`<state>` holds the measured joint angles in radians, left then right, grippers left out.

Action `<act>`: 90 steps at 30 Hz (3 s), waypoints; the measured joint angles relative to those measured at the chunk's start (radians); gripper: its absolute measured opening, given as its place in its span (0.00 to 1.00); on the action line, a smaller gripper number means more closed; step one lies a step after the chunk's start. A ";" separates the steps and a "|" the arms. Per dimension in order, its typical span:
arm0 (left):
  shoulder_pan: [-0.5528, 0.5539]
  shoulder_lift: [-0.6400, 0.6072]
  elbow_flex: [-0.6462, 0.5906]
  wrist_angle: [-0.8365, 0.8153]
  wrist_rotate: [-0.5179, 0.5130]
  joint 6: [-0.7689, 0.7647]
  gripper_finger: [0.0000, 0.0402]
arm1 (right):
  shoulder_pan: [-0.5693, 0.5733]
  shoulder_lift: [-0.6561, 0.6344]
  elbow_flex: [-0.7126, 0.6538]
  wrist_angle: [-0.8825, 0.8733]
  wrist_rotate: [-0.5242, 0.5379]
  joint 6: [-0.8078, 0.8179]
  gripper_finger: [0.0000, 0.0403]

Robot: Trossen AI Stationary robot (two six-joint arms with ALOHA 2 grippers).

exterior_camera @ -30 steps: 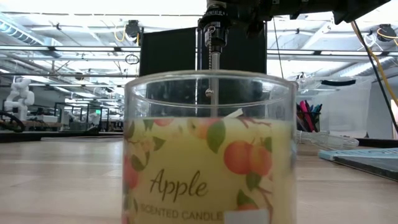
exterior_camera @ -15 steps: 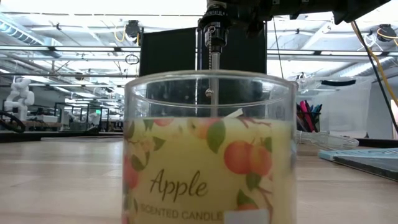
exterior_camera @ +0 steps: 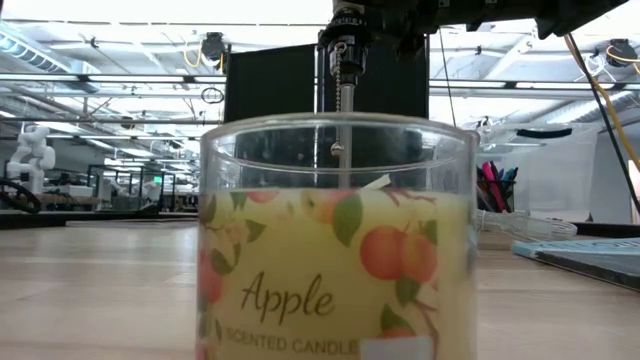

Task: Screw lightbulb
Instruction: Insert the white lightbulb into the brown lamp

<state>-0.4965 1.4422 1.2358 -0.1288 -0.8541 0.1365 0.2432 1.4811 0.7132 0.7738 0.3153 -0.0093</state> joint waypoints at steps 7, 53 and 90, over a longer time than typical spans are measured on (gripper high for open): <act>0.020 0.000 0.000 -0.017 -0.003 0.004 0.14 | 0.006 0.000 0.000 0.001 0.006 0.008 0.40; -0.031 0.004 -0.033 -0.054 -0.087 -0.039 0.63 | 0.021 -0.001 0.000 -0.014 -0.008 -0.061 0.40; 0.114 0.069 -0.135 0.216 0.188 -0.183 0.66 | 0.021 0.000 0.000 -0.015 -0.006 -0.055 0.40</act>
<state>-0.3822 1.5108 1.1004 0.0868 -0.6666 -0.0461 0.2642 1.4807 0.7132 0.7593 0.3093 -0.0647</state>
